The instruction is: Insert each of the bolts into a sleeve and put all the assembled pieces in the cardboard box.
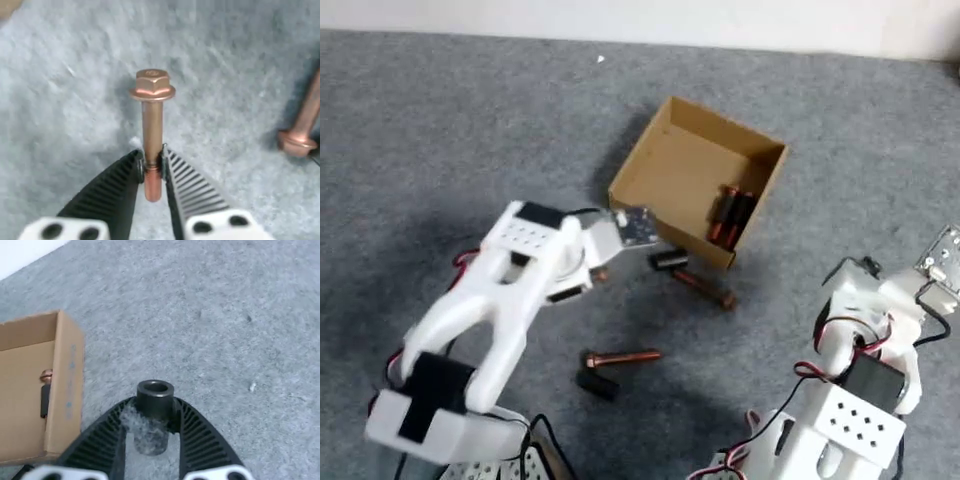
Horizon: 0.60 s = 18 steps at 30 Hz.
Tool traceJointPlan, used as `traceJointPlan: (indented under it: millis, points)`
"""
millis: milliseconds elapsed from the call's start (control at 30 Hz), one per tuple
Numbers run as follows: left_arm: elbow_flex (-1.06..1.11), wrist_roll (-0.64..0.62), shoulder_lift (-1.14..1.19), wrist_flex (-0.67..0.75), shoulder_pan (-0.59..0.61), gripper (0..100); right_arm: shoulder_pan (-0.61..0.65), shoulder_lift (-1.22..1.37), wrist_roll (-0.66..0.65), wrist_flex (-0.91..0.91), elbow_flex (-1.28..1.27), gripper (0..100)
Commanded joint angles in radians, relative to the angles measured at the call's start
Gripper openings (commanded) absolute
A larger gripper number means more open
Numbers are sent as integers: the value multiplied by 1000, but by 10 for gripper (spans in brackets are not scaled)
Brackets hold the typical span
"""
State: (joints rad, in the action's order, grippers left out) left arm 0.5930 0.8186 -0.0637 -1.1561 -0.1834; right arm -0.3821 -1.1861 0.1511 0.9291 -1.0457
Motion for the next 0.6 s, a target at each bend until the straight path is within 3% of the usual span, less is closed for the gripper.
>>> traceJointPlan:
  millis: [0, 567]
  points:
    - [51, -37, -96, 29, 24, 159, 21, -13, 2, -31, 1, 5]
    - [21, -198, -142, 74, -96, 165, 21, -13, 2, -30, 1, 5]
